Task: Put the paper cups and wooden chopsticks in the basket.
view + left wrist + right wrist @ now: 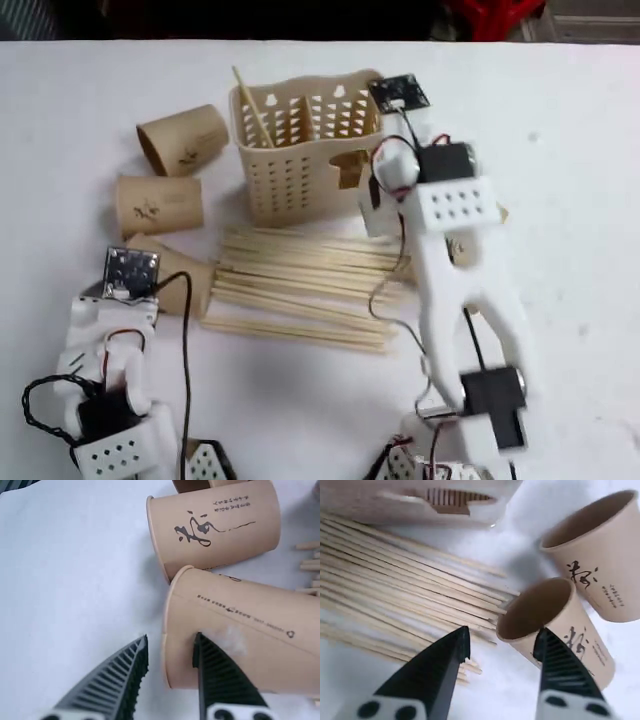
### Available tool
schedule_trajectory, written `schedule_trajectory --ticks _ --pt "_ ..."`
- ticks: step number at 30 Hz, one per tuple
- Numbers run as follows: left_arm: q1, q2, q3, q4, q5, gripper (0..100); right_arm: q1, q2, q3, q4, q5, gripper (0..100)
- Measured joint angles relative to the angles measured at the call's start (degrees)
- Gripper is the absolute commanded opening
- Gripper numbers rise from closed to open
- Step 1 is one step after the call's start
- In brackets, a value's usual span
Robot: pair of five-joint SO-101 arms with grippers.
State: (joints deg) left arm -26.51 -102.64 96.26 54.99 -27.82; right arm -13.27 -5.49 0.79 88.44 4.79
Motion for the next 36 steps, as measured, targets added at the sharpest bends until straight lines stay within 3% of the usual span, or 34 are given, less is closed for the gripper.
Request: schedule_trajectory --ticks 5,15,21,36 --pt "0.00 0.00 0.00 0.35 0.00 17 1.41 7.82 0.00 -4.04 -6.15 22.0" --pt "0.00 0.00 0.00 0.44 0.00 17 8.53 11.96 0.18 -6.51 -6.86 22.0" --pt "0.00 0.00 0.00 0.44 0.00 17 11.52 14.86 0.09 -6.95 -3.87 22.0" --pt "0.00 0.00 0.00 0.44 0.00 17 27.52 15.21 0.44 -1.49 8.97 18.5"
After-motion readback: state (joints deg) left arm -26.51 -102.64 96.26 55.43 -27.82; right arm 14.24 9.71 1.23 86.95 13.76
